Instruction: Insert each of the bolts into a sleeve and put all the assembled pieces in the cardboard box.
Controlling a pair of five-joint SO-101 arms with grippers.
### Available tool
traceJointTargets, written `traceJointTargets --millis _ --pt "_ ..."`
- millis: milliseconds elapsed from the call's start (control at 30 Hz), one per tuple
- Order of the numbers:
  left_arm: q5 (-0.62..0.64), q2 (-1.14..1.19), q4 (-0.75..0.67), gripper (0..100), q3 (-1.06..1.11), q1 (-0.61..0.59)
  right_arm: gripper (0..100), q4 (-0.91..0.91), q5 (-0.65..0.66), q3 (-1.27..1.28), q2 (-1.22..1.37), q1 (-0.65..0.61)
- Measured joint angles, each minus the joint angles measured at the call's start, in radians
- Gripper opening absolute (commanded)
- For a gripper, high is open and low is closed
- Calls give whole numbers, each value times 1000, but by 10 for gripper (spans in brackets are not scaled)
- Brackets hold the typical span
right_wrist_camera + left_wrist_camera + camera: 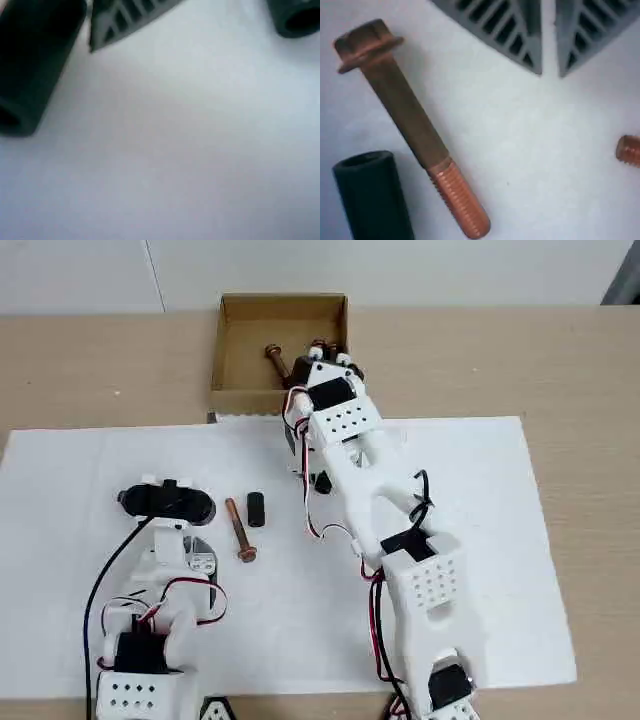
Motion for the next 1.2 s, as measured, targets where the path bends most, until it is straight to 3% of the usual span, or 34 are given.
traceJointTargets --millis 1200 --pt "0 0 0 6 0 0 136 -11 -28 0 37 -21"
